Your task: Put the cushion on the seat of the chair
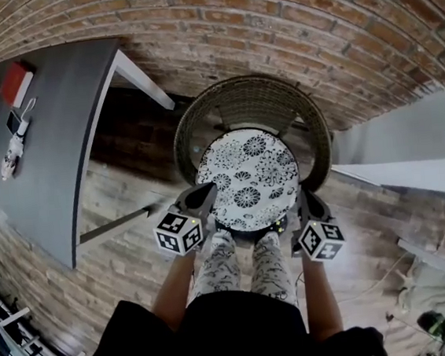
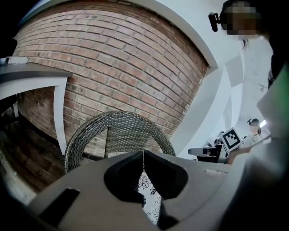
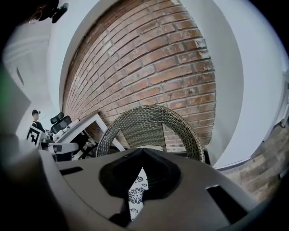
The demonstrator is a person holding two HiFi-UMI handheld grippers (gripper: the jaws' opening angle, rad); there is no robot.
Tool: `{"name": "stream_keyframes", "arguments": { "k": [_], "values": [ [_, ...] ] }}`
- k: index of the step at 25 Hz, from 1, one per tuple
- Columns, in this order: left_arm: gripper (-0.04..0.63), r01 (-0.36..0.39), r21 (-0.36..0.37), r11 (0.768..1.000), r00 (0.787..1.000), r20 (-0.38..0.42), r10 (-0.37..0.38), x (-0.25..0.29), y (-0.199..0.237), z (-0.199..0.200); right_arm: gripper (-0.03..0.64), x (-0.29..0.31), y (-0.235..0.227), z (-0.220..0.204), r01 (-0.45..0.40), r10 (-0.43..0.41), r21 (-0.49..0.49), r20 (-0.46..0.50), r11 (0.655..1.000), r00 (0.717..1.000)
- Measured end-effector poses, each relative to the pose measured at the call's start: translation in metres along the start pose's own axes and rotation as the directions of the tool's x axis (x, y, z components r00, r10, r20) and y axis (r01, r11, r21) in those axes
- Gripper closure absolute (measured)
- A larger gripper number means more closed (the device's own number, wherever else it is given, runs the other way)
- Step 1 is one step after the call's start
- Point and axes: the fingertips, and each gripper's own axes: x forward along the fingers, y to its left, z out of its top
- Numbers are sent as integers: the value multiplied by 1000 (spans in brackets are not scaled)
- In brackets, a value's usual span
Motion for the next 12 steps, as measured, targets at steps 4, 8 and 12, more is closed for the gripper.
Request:
{"name": "stream_keyframes", "arguments": {
  "k": [4,8,12],
  "values": [
    [588,15,6,1000,1000,7,-15,-8,-8,7,617,-11,10,15,-9,9,-12,26,1000,1000],
    [588,31,15,999,1000,3,-31,-16,-16,13,617,-24,21,30,-6,9,-48,59,999,998],
    [588,45,33,998,999,22,-46,-24,-22,28,617,-37,33,43,-14,24,-117,79,993,997]
  ]
}}
